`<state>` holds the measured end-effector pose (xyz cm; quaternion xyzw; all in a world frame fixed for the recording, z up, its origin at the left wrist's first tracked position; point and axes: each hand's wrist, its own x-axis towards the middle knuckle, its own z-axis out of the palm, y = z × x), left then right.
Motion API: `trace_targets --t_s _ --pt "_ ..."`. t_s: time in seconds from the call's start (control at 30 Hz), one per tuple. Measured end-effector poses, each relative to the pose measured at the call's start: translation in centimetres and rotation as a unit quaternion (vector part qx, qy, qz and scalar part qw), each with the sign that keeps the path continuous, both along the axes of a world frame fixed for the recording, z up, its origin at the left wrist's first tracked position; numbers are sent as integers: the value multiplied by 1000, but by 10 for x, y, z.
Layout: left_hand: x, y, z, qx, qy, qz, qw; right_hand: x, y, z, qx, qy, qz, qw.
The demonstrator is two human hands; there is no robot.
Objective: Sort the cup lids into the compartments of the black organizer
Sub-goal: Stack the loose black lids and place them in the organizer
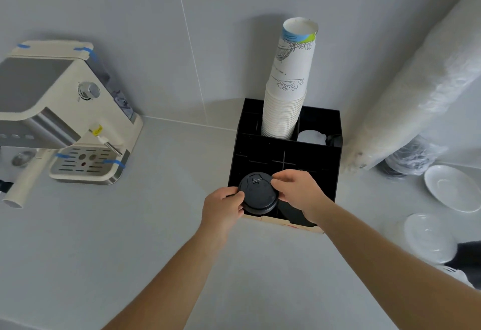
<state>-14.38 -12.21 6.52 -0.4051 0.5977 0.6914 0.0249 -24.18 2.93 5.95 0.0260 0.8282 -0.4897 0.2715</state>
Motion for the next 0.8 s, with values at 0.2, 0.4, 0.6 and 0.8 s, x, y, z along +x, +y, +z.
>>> trace_targets --t_s 0.2,0.4,0.6,0.8 --pt "-8 2 -11 67 -39 1 997 -23 -22 -1 65 13 48 997" --pt "-18 5 -17 139 -54 -3 989 -34 -38 -9 61 -77 54 994" --pt "-29 10 -15 183 -34 -17 982 -39 -50 -28 -13 -206 -41 978" --pt "-43 11 -19 184 -56 3 981 -35 -59 -31 -23 -233 -75 969"
